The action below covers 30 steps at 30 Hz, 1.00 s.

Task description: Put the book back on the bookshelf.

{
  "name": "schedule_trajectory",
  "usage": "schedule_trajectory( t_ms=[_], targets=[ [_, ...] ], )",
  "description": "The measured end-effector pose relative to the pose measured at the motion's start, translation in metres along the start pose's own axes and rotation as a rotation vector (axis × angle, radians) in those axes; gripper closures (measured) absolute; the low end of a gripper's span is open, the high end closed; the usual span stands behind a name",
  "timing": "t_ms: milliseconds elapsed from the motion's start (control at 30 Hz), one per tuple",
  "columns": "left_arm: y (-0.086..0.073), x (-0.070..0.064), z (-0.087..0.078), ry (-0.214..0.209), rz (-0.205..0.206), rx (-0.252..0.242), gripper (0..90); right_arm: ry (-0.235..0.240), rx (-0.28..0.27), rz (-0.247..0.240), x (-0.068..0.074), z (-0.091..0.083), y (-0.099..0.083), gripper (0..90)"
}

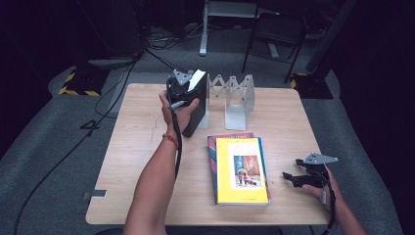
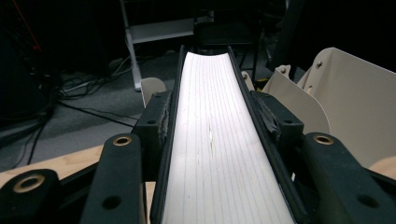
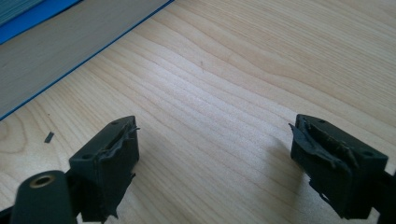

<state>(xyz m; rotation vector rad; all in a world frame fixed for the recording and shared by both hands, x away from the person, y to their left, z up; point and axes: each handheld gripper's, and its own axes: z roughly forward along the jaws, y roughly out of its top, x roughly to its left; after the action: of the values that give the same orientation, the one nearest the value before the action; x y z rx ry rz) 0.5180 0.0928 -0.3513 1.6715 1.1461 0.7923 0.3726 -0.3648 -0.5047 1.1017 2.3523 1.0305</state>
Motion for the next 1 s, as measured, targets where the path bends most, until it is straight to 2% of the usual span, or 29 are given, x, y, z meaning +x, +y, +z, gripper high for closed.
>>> schedule_trajectory(
  t_ms=[100, 200, 267, 433, 533, 633, 700, 933, 1000],
  targets=[
    [0.005, -0.004, 0.005, 0.023, 0.025, 0.002, 52.3, 0.001, -0.001, -0.004, 0.000, 0.000, 0.000, 15.5],
    [0.011, -0.003, 0.008, 0.039, 0.014, -0.013, 52.3, 0.003, -0.001, -0.005, 0.000, 0.000, 0.000, 15.5],
    [0.015, -0.002, 0.009, 0.071, 0.002, -0.022, 52.4, 0.004, -0.001, -0.005, 0.000, 0.000, 0.000, 15.5],
    [0.014, -0.004, 0.015, 0.097, -0.009, -0.029, 52.3, 0.004, -0.001, -0.006, 0.000, 0.000, -0.001, 15.5],
    [0.010, -0.002, 0.020, 0.103, -0.017, -0.014, 52.3, 0.004, -0.001, -0.009, 0.000, 0.000, 0.000, 15.4],
    [0.007, 0.001, 0.022, 0.104, -0.036, -0.036, 52.2, 0.005, -0.001, -0.011, 0.000, 0.000, 0.000, 15.5],
    [0.006, 0.001, 0.022, 0.102, -0.026, -0.035, 52.1, 0.005, 0.000, -0.012, 0.000, 0.000, 0.000, 15.5],
    [0.000, 0.002, 0.020, 0.116, -0.030, -0.032, 50.0, 0.003, 0.000, -0.012, 0.001, 0.000, 0.000, 15.5],
    [-0.001, 0.003, 0.020, 0.114, -0.016, -0.036, 49.7, 0.001, -0.001, -0.011, 0.001, -0.001, -0.001, 15.5]
  ],
)
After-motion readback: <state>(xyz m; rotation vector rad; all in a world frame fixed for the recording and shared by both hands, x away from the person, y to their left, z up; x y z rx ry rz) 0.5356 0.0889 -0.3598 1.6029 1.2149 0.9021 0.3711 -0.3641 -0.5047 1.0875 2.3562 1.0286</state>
